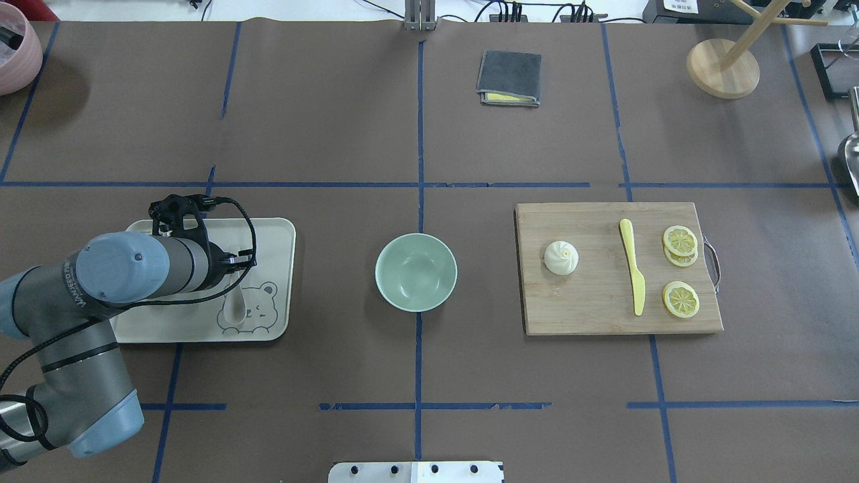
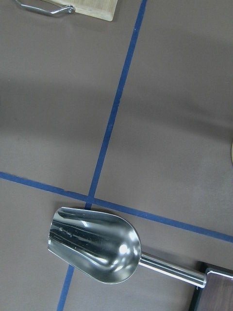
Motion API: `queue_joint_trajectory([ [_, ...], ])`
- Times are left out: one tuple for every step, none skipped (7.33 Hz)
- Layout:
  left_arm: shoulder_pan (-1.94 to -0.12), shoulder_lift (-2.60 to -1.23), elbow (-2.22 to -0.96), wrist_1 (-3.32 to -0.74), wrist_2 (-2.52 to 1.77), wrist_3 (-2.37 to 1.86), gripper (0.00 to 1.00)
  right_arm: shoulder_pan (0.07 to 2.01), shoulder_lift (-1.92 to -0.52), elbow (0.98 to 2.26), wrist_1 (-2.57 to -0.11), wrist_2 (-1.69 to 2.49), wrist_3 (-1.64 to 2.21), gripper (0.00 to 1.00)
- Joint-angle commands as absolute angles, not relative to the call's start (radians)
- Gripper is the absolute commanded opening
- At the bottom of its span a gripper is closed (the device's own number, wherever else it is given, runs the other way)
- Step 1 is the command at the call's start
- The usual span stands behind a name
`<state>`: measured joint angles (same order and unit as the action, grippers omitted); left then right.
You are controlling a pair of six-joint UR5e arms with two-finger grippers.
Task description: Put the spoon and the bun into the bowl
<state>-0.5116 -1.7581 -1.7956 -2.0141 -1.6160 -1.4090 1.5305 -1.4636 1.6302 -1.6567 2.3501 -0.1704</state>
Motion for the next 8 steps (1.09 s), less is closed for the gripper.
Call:
queue_joint_trajectory([
  [-0.518, -1.758, -1.813, -2.013, -1.617, -1.407, 0.00, 1.529, -1.460, 1.629, -1.657, 2.350, -0.170, 1.00],
  [-0.520, -1.762, -1.837, -2.013, -1.620, -1.407, 0.00, 1.529, -1.460, 1.628, -1.657, 2.350, -0.170, 1.00],
  [-0.520, -1.784, -1.859, -2.011, -1.621, -1.425, 0.00, 1.529, -1.460, 1.628, -1.657, 2.350, -0.170, 1.00],
  [-0.519, -1.833, -1.853, -1.988, -1.618, -1.513, 0.00, 1.531, -1.462, 1.628, -1.657, 2.350, -0.170, 1.00],
  [-0.525, -1.911, -1.852, -1.889, -1.618, -1.573, 0.00, 1.531, -1.462, 1.628, -1.657, 2.350, -0.170, 1.00],
  [-0.520, -2.027, -1.842, -1.741, -1.593, -1.680, 0.00, 1.531, -1.462, 1.629, -1.657, 2.350, -0.170, 1.00],
  [-0.517, -2.119, -1.838, -1.635, -1.585, -1.739, 0.00, 1.531, -1.462, 1.629, -1.657, 2.350, -0.167, 1.00],
  [-0.512, -2.187, -1.795, -1.603, -1.572, -1.844, 0.00, 1.531, -1.462, 1.628, -1.657, 2.350, -0.167, 1.00],
])
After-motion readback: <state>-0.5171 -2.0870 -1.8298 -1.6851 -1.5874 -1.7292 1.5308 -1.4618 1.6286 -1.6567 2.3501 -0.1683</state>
